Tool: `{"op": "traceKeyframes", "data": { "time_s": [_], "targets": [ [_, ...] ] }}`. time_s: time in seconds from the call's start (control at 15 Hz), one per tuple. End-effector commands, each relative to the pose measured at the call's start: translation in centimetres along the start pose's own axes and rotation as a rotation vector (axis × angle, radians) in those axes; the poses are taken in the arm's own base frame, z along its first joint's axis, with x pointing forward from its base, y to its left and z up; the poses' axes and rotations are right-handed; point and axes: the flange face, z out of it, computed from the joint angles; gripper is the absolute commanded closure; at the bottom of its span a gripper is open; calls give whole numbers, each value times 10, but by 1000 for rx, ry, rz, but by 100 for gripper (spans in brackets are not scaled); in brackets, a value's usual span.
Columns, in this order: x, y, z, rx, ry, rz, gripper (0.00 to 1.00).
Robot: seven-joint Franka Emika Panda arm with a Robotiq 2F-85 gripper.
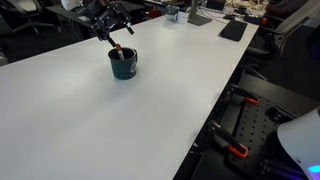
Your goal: Remove the marker from the blue cup and put it on the table
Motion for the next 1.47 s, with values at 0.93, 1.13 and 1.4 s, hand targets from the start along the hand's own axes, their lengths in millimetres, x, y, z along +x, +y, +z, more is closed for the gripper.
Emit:
{"op": "traceKeyframes", "data": {
  "time_s": [0.93,1.13,1.4],
  "targets": [
    [4,3,2,10,-5,109,21],
    [13,4,-8,-2,-28,101,0],
    [24,6,-14,-5,-38,85,0]
  ]
}}
